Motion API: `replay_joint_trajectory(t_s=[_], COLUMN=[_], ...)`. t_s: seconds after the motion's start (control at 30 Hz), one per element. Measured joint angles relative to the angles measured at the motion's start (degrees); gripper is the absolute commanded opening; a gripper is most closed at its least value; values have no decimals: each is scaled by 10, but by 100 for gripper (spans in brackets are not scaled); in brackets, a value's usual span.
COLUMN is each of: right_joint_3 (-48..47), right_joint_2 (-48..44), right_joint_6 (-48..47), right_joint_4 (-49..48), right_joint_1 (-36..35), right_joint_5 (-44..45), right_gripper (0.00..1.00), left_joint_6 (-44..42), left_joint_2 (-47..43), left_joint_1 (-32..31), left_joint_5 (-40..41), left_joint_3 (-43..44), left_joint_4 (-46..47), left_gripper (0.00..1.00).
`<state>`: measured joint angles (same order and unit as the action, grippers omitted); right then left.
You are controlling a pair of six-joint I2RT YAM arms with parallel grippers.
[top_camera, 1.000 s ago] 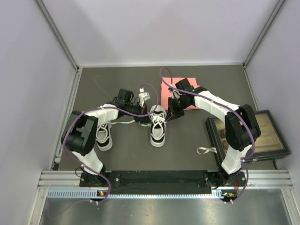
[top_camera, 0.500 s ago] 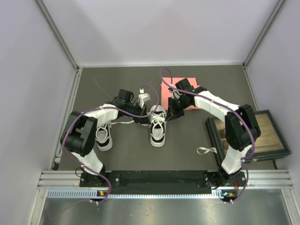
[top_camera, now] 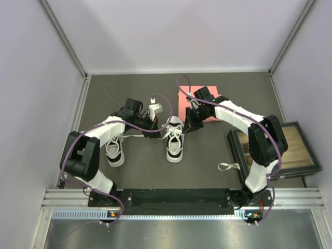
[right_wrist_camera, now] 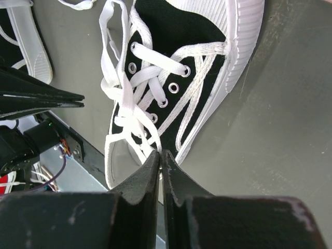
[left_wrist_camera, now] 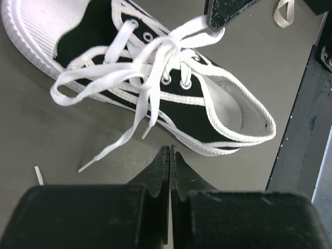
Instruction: Tie the shoes
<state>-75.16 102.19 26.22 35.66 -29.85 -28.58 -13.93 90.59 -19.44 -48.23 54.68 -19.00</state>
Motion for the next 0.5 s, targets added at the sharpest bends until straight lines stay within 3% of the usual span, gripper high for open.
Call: replay_joint_trajectory(t_s=[0.17, 0.33, 0.5], right_joint_3=[0, -3, -3], right_joint_2=[6, 6, 6], right_joint_6=[3, 4, 4], right_joint_4=[-1, -1, -2], right_joint_1=[0, 0, 0], right_joint_5=[-2, -7, -11], right_gripper=[7, 6, 1], left_joint_6=[-19, -23, -7], left_joint_2=[0, 0, 5], left_joint_1=[0, 0, -3], left_joint_5=[6, 6, 2], left_joint_3=[-1, -2, -2], left_joint_4=[-23, -19, 6], left_gripper=[0, 28, 36])
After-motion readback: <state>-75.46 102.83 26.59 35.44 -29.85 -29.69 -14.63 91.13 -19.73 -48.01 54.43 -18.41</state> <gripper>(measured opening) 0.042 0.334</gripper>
